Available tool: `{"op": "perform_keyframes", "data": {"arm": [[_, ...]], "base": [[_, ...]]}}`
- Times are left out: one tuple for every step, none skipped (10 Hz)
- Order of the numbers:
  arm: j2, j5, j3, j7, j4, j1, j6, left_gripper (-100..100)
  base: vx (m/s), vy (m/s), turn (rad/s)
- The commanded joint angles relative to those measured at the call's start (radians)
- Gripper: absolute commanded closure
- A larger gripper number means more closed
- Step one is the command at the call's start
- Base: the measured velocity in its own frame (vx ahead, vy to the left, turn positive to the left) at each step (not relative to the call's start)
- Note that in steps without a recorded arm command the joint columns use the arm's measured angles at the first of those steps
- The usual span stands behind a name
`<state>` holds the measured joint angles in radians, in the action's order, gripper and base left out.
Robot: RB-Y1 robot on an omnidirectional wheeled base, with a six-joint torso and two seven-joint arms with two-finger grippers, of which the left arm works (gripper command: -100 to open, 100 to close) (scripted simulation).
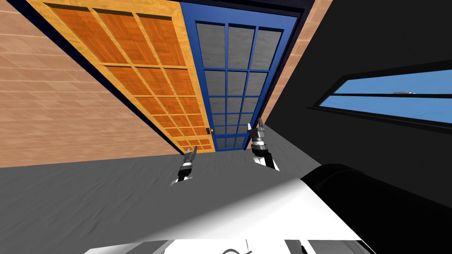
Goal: Pull the door open
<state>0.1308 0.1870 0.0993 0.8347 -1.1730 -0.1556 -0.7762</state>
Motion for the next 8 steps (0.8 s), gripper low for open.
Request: {"op": "perform_keyframes", "data": {"arm": [[0.001,0.01,0.004,0.038,0.042,0.013,-0.011,-100],[0.002,0.016,0.007,0.06,0.066,0.02,-0.016,-100],[0.003,0.021,0.009,0.079,0.088,0.028,-0.02,-100],[0.003,0.021,0.009,0.079,0.088,0.028,-0.02,-100],[0.004,0.026,0.011,0.098,0.109,0.035,-0.025,-100],[0.005,0.032,0.014,0.117,0.13,0.042,-0.029,-100],[0.006,0.037,0.016,0.136,0.152,0.049,-0.033,-100],[0.006,0.042,0.018,0.155,0.173,0.056,-0.038,-100]], "base": [[0.103,-0.021,-0.021],[0.107,-0.027,-0.02],[0.103,-0.031,-0.012],[0.059,-0.024,-0.001],[0.047,-0.022,-0.01],[0.078,-0.019,-0.015],[0.096,-0.022,-0.021],[0.101,-0.023,-0.017]]}}
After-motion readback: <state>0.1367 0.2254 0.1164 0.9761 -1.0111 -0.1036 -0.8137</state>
